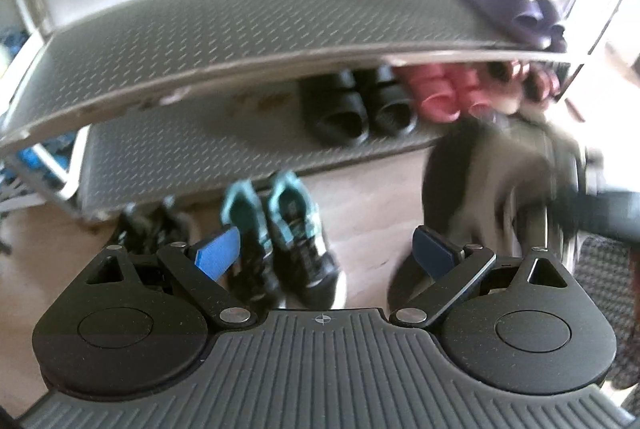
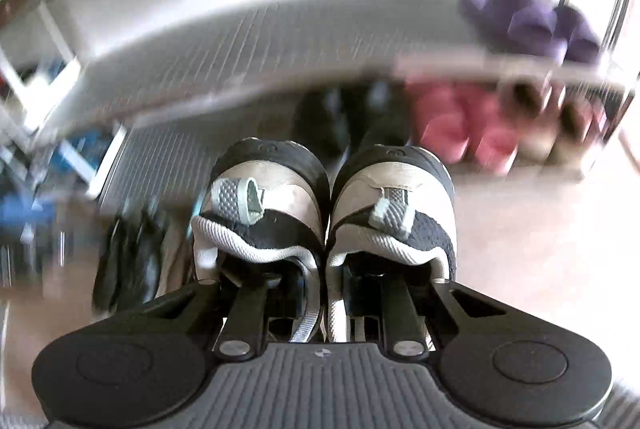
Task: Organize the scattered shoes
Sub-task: 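Lift the grey-white sneakers with the right tool and carry them to the rack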
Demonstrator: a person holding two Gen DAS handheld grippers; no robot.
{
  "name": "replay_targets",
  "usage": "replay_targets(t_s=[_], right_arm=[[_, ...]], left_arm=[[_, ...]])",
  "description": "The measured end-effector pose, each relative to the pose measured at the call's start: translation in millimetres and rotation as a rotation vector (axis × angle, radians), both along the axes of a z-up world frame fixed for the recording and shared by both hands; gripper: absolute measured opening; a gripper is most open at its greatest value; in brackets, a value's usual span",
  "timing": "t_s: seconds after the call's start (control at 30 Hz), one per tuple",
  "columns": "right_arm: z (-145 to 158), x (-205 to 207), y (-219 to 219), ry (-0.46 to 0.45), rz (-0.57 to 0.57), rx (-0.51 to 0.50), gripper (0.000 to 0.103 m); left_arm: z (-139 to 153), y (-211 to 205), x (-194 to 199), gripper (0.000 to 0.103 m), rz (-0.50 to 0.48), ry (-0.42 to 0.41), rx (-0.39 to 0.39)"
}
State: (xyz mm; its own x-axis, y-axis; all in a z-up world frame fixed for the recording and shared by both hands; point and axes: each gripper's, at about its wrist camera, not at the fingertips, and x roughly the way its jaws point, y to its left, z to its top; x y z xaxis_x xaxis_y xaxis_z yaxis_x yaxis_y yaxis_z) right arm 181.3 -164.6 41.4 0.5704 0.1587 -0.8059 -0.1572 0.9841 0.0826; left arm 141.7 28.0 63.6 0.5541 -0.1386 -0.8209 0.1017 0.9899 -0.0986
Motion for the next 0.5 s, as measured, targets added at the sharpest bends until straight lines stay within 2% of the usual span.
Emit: replay_targets(t_s=[0.13,0.23,0.27,0.3,0.33,0.43,0.5], right_arm=[[45.5,78.0,-7.5,-0.137,0.014,-0.077,0.019],[63.2,145.2,-1.0,-0.238,0.028,-0.138,0.02],[60.0,157.3,-0.9,-0.254,0.025,-0.154,0.022],[52.2,175.2,0.8,-0.28,0.017,-0.182,0.035],[44.3,193.0,2.6,-0.306,0.008,-0.209,0.045],[28.0,218.0,-6.2,-0.372,-0.052,-0.213,0.046],[28.7,212.0,-22.9,-0.359,-0.089,-0.142,0.047]], left_arm=[[5.5,-11.7,14.1,0.096,-0.009,-0.044,-0.036],[3.9,-12.3,26.5,0.096,-0.001,-0.05,-0.061],[2.4,-12.2,30.4,0.096,0.001,-0.047,-0.064],[0.0,-11.8,34.1,0.096,0.005,-0.041,-0.062],[-3.1,-11.3,37.7,0.096,0.01,-0.034,-0.056],[-9.9,-10.3,43.8,0.096,0.022,-0.006,-0.051],[-12.7,-12.4,46.3,0.096,0.016,0.006,-0.05]])
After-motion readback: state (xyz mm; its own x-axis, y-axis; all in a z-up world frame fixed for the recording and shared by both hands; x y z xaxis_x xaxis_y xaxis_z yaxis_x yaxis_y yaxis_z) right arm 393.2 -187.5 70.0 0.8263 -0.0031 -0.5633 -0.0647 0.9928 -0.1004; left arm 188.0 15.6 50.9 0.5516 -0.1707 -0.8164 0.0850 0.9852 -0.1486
